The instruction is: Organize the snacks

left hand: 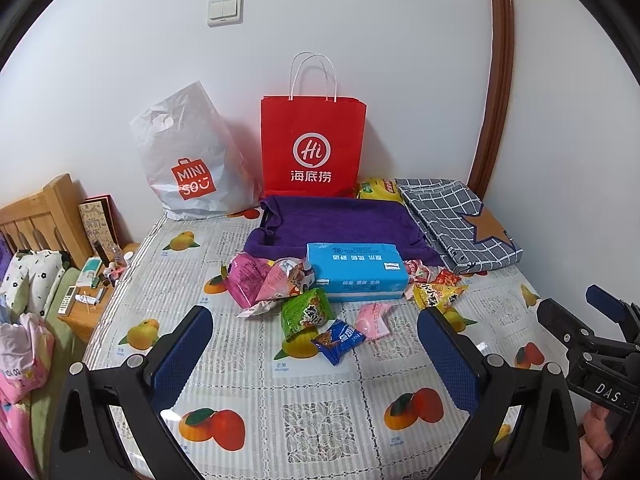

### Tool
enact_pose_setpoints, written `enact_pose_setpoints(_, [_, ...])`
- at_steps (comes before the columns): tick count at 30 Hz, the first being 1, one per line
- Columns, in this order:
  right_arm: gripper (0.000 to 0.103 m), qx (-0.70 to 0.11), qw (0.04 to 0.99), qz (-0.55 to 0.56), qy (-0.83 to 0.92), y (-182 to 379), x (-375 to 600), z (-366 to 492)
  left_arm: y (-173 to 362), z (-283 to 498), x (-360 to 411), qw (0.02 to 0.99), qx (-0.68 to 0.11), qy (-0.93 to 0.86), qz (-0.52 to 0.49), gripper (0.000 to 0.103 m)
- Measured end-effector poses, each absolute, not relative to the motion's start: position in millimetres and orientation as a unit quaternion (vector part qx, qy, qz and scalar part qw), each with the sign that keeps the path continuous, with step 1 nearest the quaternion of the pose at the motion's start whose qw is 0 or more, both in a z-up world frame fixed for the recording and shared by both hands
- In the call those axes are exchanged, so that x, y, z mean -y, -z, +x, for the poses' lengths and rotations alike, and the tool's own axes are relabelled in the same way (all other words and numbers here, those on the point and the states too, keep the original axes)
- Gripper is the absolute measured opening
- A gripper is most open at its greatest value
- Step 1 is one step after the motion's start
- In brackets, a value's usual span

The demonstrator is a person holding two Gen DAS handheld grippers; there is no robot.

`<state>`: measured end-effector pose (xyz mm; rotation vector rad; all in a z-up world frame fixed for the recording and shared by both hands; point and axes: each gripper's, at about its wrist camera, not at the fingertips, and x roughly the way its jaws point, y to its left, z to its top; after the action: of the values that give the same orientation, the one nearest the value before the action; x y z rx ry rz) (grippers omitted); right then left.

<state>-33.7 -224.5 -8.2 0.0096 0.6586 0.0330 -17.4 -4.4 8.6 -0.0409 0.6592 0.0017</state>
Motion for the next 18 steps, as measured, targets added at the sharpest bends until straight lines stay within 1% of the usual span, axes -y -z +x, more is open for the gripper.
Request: enact_pose_setpoints(18, [0.102, -0.32, 0.947, 0.007, -0.018, 4.9, 223.5, -34.8, -11.1, -17.6, 10.8, 0.947, -0.321, 0.002, -0.013, 0.103])
